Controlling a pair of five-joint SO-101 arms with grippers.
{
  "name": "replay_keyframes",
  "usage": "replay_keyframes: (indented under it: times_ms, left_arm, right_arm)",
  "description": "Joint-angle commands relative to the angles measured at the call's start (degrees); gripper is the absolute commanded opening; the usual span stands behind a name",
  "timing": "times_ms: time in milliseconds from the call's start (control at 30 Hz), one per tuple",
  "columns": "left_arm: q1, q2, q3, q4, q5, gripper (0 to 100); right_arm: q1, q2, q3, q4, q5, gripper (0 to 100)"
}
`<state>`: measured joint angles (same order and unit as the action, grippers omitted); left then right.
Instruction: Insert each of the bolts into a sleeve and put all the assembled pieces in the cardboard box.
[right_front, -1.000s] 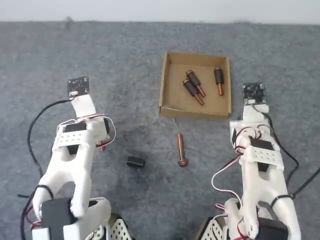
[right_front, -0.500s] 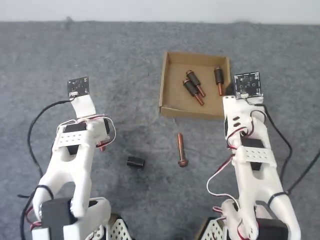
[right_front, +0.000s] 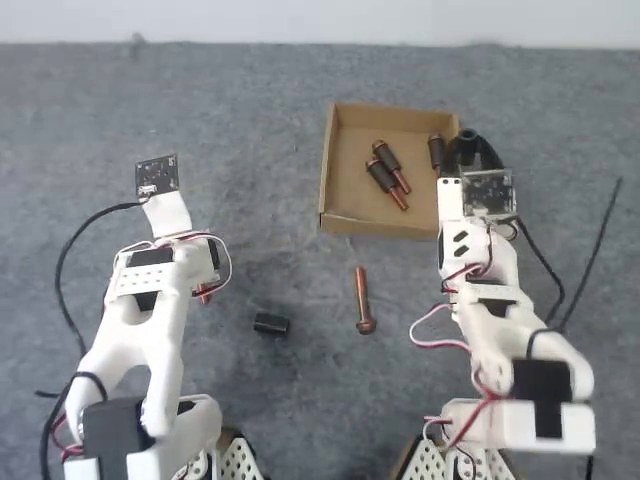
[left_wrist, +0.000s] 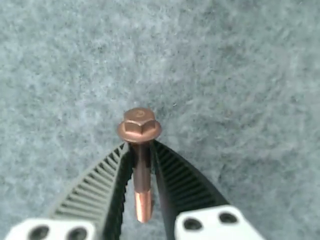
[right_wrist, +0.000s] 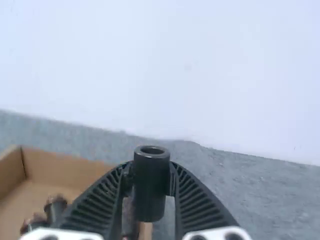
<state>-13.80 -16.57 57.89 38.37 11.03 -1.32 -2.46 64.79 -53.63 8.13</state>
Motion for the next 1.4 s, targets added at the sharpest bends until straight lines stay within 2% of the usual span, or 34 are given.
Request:
replay_keyframes:
  times_ms: [0,100,333,533,933,1367]
  left_arm:
    - [-0.35,-3.08,-0.66,-1.32,0.0,1]
    - [-0.35,-3.08,-0.75,-1.32,0.0,1]
    - [-0.35,-3.08,-0.48,-2.55,0.0,1]
    - [-0.35,-3.08,-0.48,-2.55,0.0,1]
    - [-0.35,-3.08,-0.66,-2.55,0.0,1]
    - [-0.35,-3.08,-0.66,-2.55,0.0,1]
  right_arm:
    - [-0.66,4.0,-3.34,-9.54,-5.71,0.6]
    - [-0.84,7.78,-3.78,-14.29,-6.77,0.6]
    - [-6.55,11.56,0.44,-20.79,-6.95,0.6]
    - [-13.93,11.56,6.07,-24.04,-13.98,0.6]
    - [-21.93,11.56,15.82,-24.13,-14.15,0.6]
    - [-27.91,11.65,30.15,-39.52,-13.89,0.6]
